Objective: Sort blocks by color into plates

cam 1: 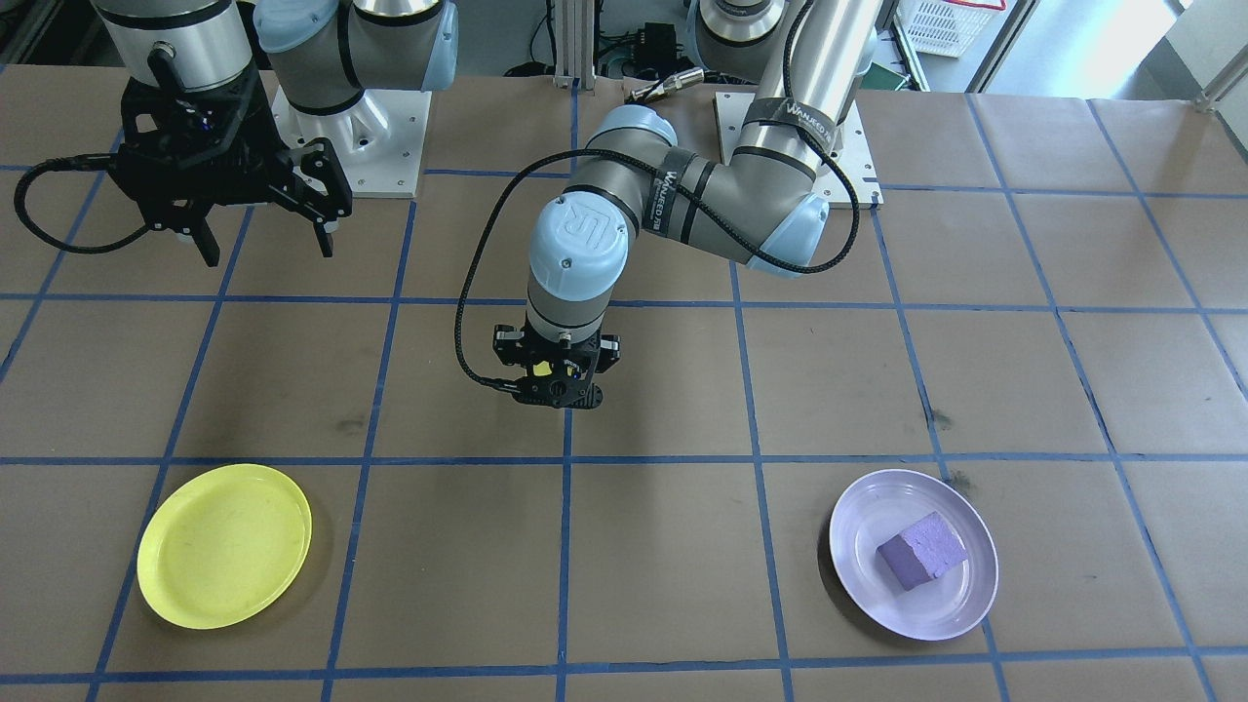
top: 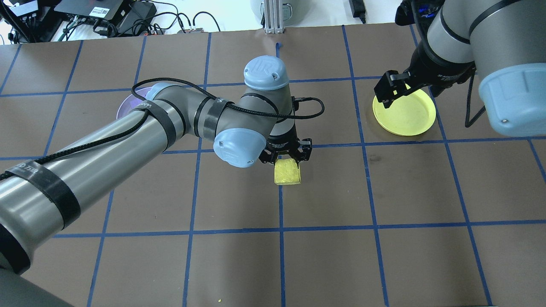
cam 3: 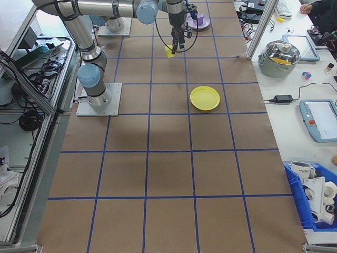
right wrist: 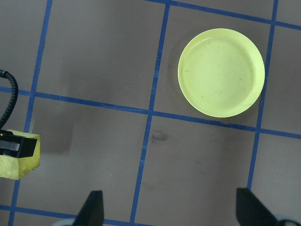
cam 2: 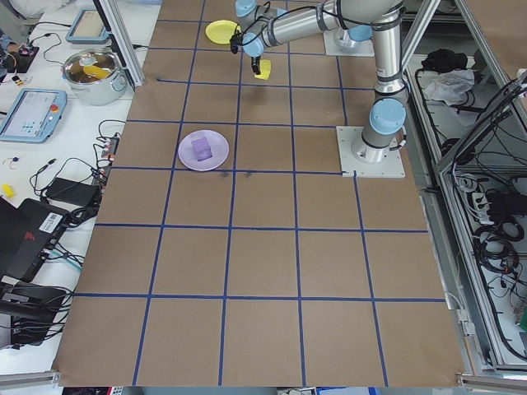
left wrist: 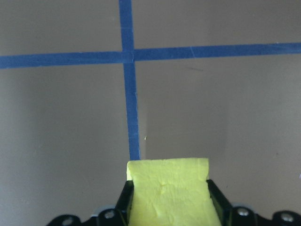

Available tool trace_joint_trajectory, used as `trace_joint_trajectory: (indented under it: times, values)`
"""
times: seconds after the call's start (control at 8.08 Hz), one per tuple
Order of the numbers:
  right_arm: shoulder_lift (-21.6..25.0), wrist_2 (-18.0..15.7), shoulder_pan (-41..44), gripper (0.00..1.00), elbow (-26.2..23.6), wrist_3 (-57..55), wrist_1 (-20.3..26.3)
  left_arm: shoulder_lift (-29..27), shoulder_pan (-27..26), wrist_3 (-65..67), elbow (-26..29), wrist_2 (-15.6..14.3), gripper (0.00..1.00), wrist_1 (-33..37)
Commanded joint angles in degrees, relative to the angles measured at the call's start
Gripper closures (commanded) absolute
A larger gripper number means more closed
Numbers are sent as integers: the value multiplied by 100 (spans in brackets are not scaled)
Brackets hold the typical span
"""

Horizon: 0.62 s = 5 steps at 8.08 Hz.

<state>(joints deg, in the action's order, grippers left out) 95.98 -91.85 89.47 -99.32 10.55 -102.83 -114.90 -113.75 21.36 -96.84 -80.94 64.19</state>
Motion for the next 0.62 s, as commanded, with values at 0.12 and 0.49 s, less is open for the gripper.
trace_joint_trajectory:
  times: [0.12, 0.49]
  values:
    - [0, -113, 0, 0, 0, 0, 0, -146, -59, 96, -2, -36, 0, -543]
    - [0, -105, -9, 0, 0, -9, 0, -199, -59, 96, -37, -18, 0, -767]
